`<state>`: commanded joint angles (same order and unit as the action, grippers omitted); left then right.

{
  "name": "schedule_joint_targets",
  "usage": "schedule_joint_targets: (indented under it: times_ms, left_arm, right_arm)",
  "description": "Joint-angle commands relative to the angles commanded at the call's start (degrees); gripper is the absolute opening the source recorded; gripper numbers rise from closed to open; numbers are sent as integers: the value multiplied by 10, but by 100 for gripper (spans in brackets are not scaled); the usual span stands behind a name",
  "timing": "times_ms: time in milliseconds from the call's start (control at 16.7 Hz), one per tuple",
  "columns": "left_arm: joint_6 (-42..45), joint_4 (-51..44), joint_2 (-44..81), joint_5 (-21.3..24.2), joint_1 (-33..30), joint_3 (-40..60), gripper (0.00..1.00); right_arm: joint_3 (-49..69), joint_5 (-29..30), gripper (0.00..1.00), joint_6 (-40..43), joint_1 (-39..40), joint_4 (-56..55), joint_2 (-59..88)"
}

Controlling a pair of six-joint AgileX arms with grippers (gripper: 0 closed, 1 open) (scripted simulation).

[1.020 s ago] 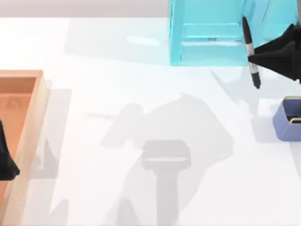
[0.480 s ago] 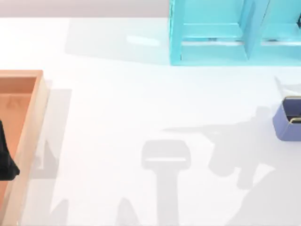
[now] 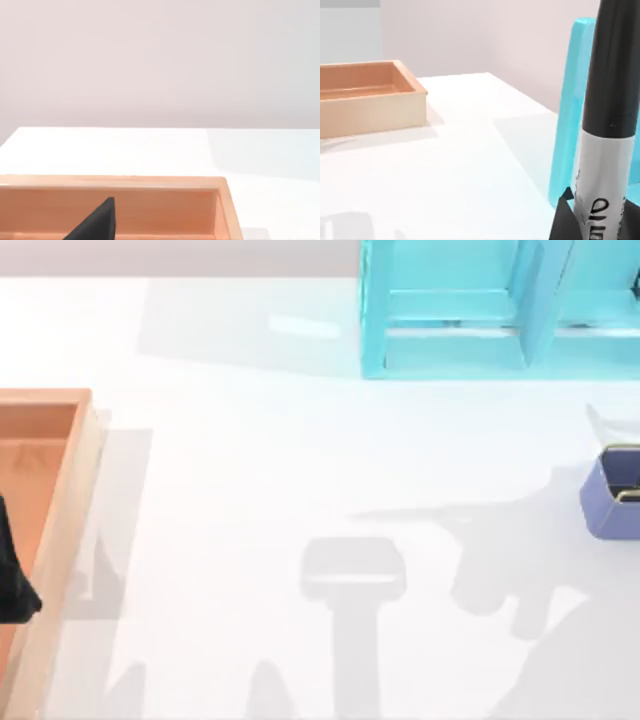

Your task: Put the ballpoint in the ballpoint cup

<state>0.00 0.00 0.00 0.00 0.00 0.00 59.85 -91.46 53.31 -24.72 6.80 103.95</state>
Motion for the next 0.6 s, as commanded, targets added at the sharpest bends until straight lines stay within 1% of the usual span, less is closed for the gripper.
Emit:
schedule_joint_targets:
  times_ms: [360, 600]
  left_arm:
    - [0, 0, 0, 0, 0, 0, 100]
    - [0, 0, 0, 0, 0, 0, 100]
  right_arm:
    - [23, -23, 0, 56, 1, 107, -5]
    - [24, -25, 0, 60, 2, 113, -5]
